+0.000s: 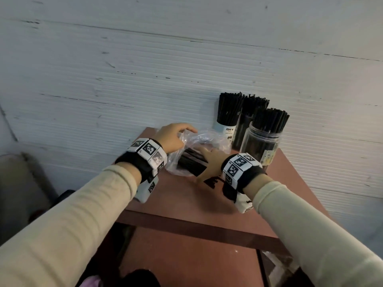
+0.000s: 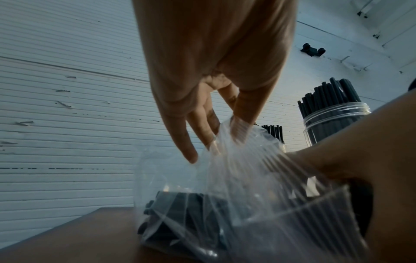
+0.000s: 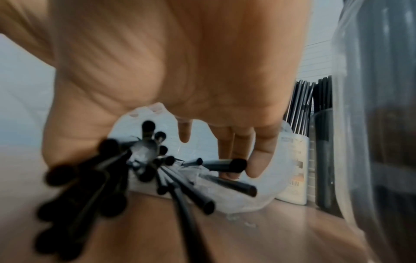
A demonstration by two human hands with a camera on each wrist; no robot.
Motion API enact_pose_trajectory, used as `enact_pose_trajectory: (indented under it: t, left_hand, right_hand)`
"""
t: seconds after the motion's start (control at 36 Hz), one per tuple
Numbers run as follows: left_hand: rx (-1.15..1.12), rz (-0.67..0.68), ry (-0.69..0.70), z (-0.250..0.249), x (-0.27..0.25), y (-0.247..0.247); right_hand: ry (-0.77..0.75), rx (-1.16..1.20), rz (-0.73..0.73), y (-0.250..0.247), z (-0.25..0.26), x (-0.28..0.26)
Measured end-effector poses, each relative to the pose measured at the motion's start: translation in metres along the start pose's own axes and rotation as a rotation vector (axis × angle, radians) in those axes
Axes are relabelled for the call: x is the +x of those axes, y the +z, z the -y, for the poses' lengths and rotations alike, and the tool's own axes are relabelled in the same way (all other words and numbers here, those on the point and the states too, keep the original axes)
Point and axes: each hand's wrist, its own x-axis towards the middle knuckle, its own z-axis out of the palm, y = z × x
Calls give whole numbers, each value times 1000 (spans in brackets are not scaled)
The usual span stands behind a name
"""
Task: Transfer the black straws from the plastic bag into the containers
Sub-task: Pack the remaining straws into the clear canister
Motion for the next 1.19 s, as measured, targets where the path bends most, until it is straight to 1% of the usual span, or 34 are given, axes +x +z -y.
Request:
enact_pose_trajectory:
  t: [0.19,0.33,0.39,0.47,0.56,0.61,0.67,0.81,0.86,1.06,1.19]
  left_hand:
    - [-25,21,22,12,5,-5]
    - [-11,-1,37,17,8,-6]
    - [10,-7,38,18,9,-5]
    - [28,-11,41,22,13,-4]
    - [11,-23,33,28,17,-2]
    - [-14,-28,32,31,19,0]
    - [-32,-27,30,33,21,-1]
    - [-56,-24,33,40,25,-2]
    - [-65,-25,33,42,27,-3]
    - [-64,-36,23,44,29,-4]
    - [-29,-33,5,43,28,-4]
  right_hand:
    - [-99,-29,-36,-4,6,13]
    - [-157,-195,-57,-2,10,13]
    - [-188,-223,-77,-2,9,10]
    - [-269,-188,-101,-5,8,10]
    - [-259,-124,-36,-6,8,16]
    - [-250,-86,-21,-4,4,21]
    - [-271,-38,-58,-3,-1,25]
    - [-298,63,-233,-2,-10,32]
    - [-298,80,-277,-3,-12,32]
    - [-297,47,-306,-1,-11,32]
    - [-284,120,-357,-2,-11,28]
